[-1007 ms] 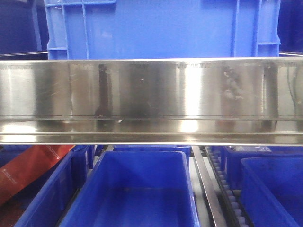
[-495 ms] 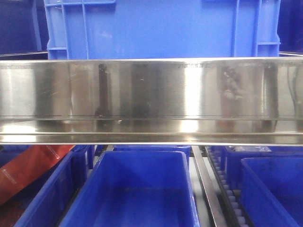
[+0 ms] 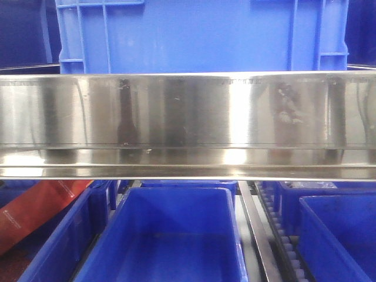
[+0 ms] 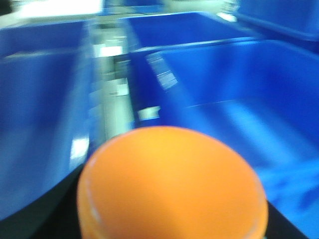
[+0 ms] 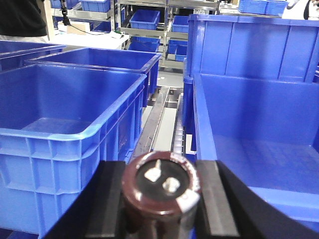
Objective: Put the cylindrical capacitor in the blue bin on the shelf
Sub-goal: 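Lower left gripper into a blue bin and open to release orange cylinder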
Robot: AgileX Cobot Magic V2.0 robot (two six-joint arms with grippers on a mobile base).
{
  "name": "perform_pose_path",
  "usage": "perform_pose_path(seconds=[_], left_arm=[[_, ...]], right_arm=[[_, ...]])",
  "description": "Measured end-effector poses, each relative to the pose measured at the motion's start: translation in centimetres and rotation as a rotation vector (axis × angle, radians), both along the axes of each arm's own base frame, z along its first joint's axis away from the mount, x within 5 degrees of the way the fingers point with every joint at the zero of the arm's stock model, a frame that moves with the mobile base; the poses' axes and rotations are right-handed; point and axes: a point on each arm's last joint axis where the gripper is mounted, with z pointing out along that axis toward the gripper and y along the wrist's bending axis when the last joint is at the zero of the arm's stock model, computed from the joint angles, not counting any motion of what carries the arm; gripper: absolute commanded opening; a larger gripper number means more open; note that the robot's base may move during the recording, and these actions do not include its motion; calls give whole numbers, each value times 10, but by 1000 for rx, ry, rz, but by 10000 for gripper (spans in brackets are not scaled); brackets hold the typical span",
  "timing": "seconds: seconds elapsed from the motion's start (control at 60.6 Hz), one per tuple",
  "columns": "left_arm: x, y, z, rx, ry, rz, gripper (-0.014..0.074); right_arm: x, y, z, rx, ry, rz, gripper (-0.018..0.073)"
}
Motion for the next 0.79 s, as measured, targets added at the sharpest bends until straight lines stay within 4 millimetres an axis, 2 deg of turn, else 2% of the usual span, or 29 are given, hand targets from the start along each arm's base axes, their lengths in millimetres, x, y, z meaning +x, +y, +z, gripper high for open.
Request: perform_pose_path(seconds=[0.182, 0.363, 0.479, 0.528, 0.66, 0.71, 0.792], left_arm=[[43, -51, 22, 23, 15, -129, -111], [91, -103, 20, 53, 29, -196, -111], [121, -133, 1, 80, 72, -221, -111], [137, -148, -15, 99, 107, -231, -111], [159, -164, -46, 135, 174, -234, -94], [165, -169, -57, 149, 199, -234, -48], [173, -174, -71, 169, 235, -235, 109]], right_arm=[[0, 0, 0, 0, 0, 0, -162], [0, 0, 0, 0, 0, 0, -162], [0, 0, 0, 0, 0, 0, -162], [0, 0, 0, 0, 0, 0, -162], [0, 0, 0, 0, 0, 0, -162], [0, 0, 0, 0, -1, 0, -162], [0, 0, 0, 0, -1, 0, -162]])
